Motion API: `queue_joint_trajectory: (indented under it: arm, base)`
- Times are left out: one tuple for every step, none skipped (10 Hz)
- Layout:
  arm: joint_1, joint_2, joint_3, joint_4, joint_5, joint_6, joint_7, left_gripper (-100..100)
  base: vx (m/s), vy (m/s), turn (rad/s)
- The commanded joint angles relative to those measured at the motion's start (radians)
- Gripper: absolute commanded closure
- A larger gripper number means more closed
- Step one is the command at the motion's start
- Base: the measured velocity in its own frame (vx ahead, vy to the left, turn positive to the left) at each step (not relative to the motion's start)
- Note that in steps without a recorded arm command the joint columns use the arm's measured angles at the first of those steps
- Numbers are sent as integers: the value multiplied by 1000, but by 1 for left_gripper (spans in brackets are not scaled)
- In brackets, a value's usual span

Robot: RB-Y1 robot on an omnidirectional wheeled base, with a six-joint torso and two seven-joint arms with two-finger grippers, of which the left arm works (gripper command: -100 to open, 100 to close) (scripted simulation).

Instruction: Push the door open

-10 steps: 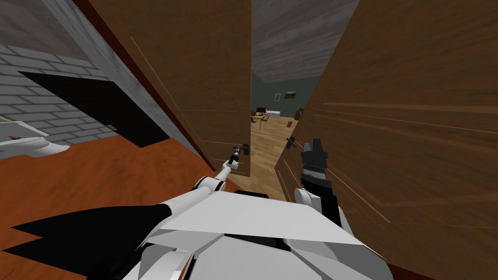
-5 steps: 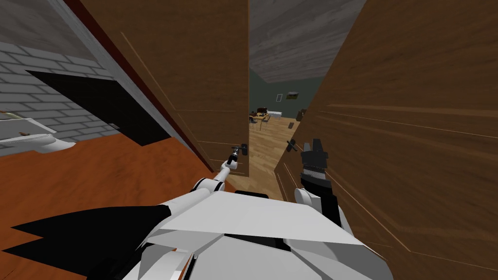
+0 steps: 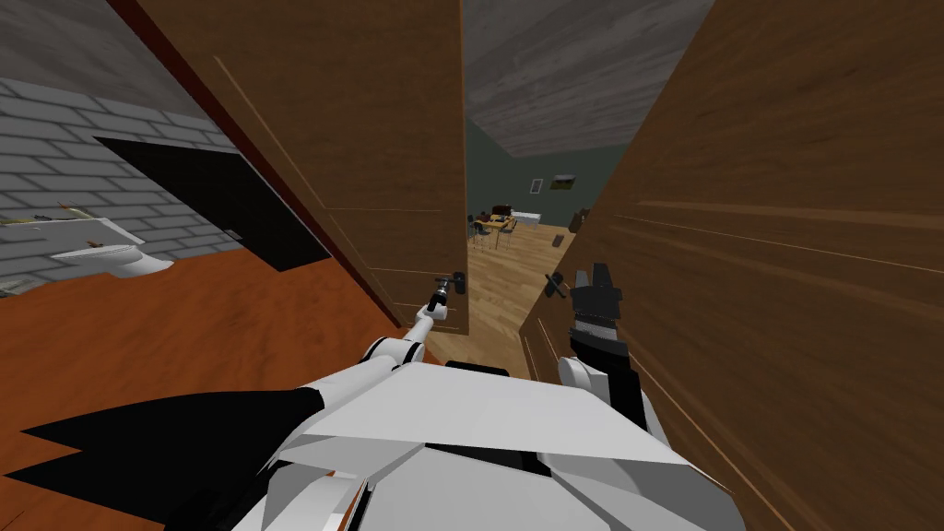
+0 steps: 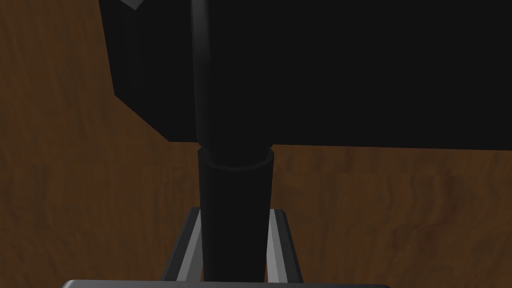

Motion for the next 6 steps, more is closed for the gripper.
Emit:
queue_joint_trajectory:
  arm:
    - [0,-2,9,-8,3,-1,-3,100]
    - [0,-2,19,-8,6,0,-5,100]
    - [3,3,17,-6,6,0,-4,100]
    - [-4,8,46,-4,17,-6,-35,100]
    - [-5,8,53,-3,20,-8,-44,100]
    - [-8,8,67,-2,25,-11,-60,100]
  base:
    - [154,-91,51]
    - [139,-124,64]
    - [62,-53,56]
    - [128,48,92]
    - [188,50,65]
    - [172,44,38]
